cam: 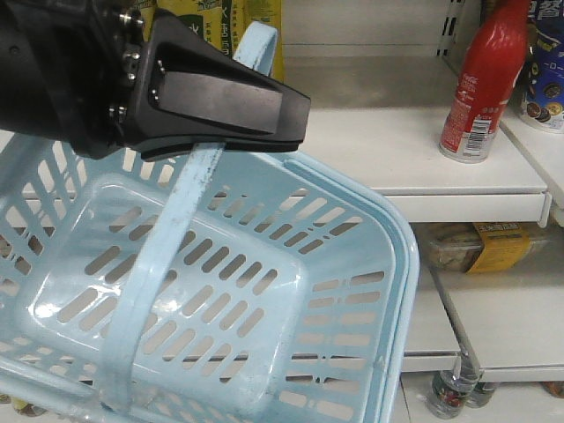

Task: Place coke in basket with both arms
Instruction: 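Reach the right gripper to the red Coca-Cola bottle and grasp its neck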

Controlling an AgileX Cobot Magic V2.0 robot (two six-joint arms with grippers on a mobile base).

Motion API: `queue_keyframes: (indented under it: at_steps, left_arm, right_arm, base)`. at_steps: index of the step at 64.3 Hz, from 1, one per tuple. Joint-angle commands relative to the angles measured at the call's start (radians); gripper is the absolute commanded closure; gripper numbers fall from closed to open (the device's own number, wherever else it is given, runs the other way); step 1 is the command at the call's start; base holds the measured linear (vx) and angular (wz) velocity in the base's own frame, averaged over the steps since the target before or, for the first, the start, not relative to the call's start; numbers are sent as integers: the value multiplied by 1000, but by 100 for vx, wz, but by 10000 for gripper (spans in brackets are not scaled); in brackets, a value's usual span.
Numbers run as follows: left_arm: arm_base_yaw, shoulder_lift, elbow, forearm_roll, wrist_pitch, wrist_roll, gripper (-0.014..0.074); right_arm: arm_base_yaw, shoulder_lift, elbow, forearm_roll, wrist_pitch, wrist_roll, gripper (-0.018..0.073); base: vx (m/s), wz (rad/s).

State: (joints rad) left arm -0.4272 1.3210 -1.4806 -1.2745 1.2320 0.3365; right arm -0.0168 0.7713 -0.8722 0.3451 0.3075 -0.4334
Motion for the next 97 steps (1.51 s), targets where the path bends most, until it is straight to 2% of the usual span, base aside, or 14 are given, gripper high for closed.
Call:
queue_keyframes:
  at_steps: [1, 16, 25, 29, 37, 54, 61, 68, 76, 79, 88, 97]
  left_arm:
    - [0, -24, -27, -47, -64, 37, 603]
    - [0, -24, -27, -47, -64, 37, 603]
    - [0, -24, -27, -47, -64, 37, 603]
    - [0, -24, -27, -47, -64, 37, 603]
    - [0, -24, -27, -47, -64, 37, 603]
    - [0, -24, -27, -47, -64, 37, 603]
    - [0, -24, -27, -47, -64, 37, 603]
    - [0, -24, -27, -47, -64, 37, 603]
    - [0, -24, -27, -47, -64, 37, 603]
    - [0, -24, -27, -47, -64, 37, 603]
    - [0, -24, -27, -47, -64, 37, 603]
    - [0, -24, -27, -47, -64, 37, 603]
  right_arm:
    - [-1, 47, -66, 137, -52, -156, -43]
    - [-1, 154, -130, 579, -30, -565, -37]
    - [-1, 214, -191, 798, -49, -763, -35]
    - [-1, 248, -218, 867, -47, -825, -35]
    - [-1, 325, -274, 958, -48, -878, -35]
    - [-1, 481, -390, 972, -8, -886, -32]
    - [-1, 512, -420, 972, 21, -885, 8]
    - [-1, 514, -425, 974, 24, -884, 141]
    - [-1, 514, -425, 971, 39, -882, 432]
    - [-1, 509, -425, 969, 71, -883, 568]
    - [-1, 447, -425, 961, 244, -879, 565]
    - [-1, 318, -425, 906, 353, -799, 564]
  base:
    - [0, 0]
    - [0, 0]
    - [0, 0]
    - [0, 0]
    - [0, 0]
    - [0, 0]
    - [0, 0]
    - [0, 0]
    - [0, 0]
    - [0, 0]
    - [0, 0]
    - [0, 0]
